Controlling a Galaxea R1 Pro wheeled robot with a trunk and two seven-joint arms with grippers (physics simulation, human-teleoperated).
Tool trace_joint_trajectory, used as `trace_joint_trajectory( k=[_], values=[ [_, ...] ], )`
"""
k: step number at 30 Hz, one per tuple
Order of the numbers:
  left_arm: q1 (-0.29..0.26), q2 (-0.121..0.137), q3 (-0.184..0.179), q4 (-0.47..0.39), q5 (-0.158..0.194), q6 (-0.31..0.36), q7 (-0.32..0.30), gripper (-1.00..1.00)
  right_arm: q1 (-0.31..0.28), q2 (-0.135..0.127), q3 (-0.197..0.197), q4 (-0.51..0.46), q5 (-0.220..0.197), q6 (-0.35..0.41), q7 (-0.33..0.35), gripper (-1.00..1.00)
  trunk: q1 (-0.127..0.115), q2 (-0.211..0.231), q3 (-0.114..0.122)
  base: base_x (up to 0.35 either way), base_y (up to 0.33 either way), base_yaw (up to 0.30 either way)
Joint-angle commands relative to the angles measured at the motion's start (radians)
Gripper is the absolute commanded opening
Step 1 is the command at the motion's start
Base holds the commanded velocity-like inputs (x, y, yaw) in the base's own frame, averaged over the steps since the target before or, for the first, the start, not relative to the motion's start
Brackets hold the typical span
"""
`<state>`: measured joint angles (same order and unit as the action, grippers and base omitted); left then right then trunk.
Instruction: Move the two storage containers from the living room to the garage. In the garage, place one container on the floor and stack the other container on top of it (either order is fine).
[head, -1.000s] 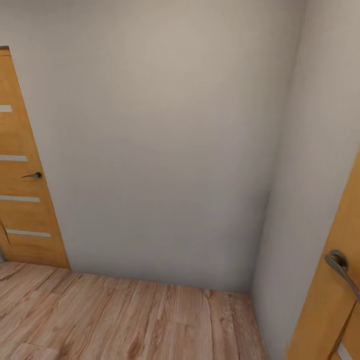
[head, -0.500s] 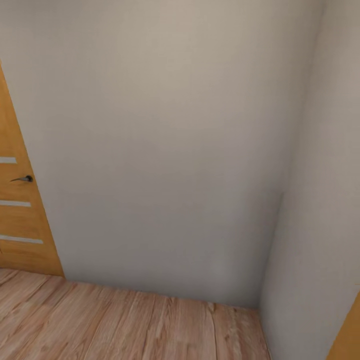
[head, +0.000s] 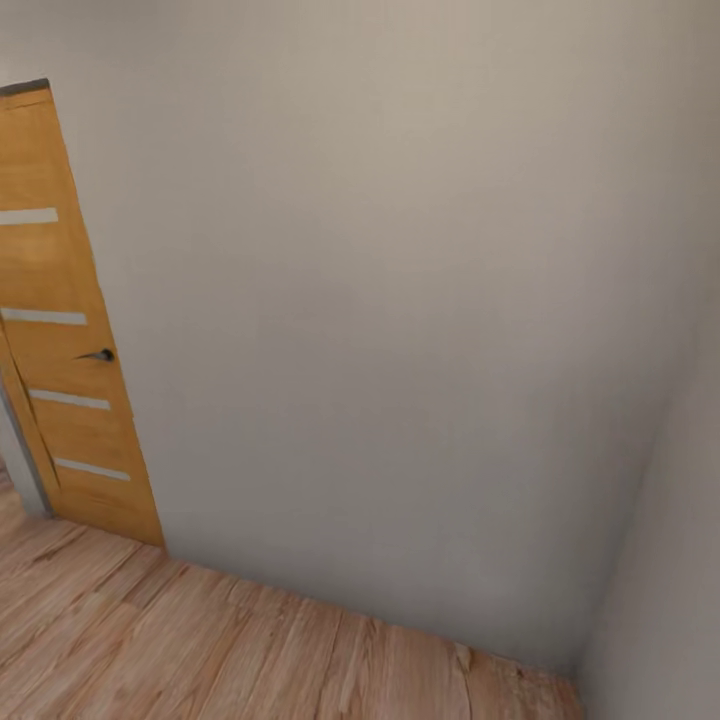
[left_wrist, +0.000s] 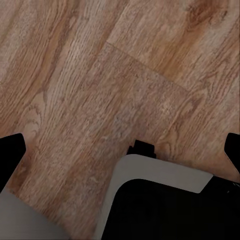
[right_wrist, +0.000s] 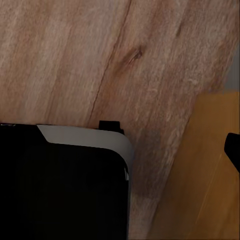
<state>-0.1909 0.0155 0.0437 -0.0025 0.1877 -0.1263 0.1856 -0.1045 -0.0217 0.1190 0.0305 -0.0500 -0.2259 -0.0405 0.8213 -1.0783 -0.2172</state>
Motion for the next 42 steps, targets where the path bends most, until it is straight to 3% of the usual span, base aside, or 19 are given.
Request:
trace_joint_trajectory(
  k=[1, 42],
  values=[
    [-0.001, 0.0, 0.004, 0.001, 0.004, -0.004, 0.0, 1.0, -0.001, 0.0, 0.008, 0.003, -0.005, -0.006, -0.002, 1.0, 0.001, -0.001, -0.001, 0.238, 0.0, 0.272],
    [-0.001, 0.001, 0.004, 0.001, 0.006, -0.006, 0.002, 1.0, -0.001, -0.001, 0.008, 0.003, -0.005, -0.006, -0.002, 1.0, 0.001, -0.001, -0.001, 0.122, 0.0, 0.272]
  ],
)
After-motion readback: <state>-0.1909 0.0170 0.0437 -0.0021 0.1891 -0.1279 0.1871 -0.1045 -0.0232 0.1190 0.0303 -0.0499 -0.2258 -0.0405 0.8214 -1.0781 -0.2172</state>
